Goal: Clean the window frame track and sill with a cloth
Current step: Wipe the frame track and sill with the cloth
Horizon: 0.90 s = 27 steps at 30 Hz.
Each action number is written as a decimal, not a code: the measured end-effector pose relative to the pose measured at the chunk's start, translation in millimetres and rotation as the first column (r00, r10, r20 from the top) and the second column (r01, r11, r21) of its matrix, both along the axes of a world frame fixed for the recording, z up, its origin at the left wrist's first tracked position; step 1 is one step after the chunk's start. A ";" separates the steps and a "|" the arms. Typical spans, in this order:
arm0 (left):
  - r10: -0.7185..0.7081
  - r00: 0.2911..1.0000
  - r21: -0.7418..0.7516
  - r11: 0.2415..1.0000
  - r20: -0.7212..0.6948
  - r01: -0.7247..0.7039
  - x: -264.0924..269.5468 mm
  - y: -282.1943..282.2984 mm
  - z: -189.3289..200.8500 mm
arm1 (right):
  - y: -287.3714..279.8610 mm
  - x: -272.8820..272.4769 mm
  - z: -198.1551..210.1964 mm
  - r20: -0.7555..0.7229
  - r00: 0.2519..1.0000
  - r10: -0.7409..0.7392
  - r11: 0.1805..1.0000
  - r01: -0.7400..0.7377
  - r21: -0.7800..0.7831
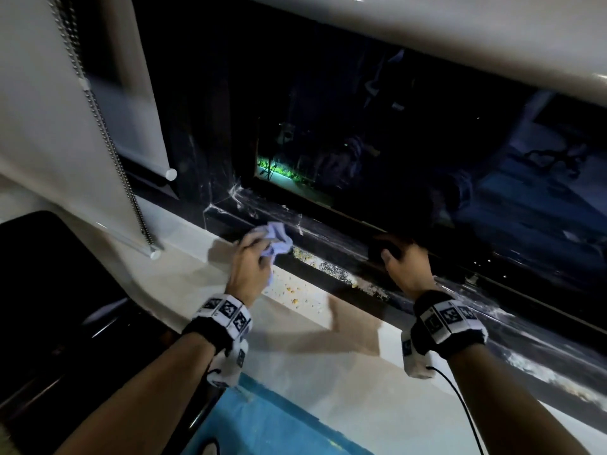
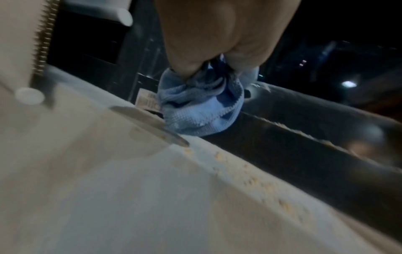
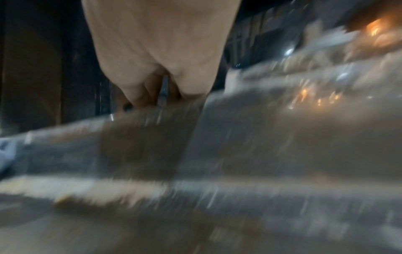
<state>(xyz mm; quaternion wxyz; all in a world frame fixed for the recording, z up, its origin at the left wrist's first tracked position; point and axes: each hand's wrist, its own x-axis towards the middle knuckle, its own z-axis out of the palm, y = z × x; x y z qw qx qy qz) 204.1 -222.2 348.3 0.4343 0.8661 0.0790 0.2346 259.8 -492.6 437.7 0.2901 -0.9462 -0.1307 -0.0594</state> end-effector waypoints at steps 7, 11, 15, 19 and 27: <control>0.302 0.945 -0.101 0.944 -0.128 -0.315 28.4 -18.9 2.3 | -38.1 -7.0 10.6 0.092 0.994 -0.064 0.998 0.066 -0.017; 0.350 0.927 0.026 0.936 -0.132 -0.350 26.2 -57.0 -2.6 | -67.5 -11.0 11.2 0.194 0.977 -0.090 0.984 0.117 -0.136; 0.239 0.971 0.133 0.963 -0.029 -0.233 12.4 -89.0 -13.4 | -73.7 -12.3 2.1 0.111 0.993 -0.051 0.950 0.082 -0.300; 0.040 0.999 0.108 0.993 0.014 -0.042 5.1 -75.5 -20.2 | -69.6 -13.1 -8.2 0.060 0.992 -0.111 0.855 0.126 -0.503; 0.217 0.976 -0.074 0.973 -0.032 -0.219 14.7 -54.6 -5.6 | -73.3 -13.5 -12.9 0.136 0.990 -0.044 0.859 0.107 -0.501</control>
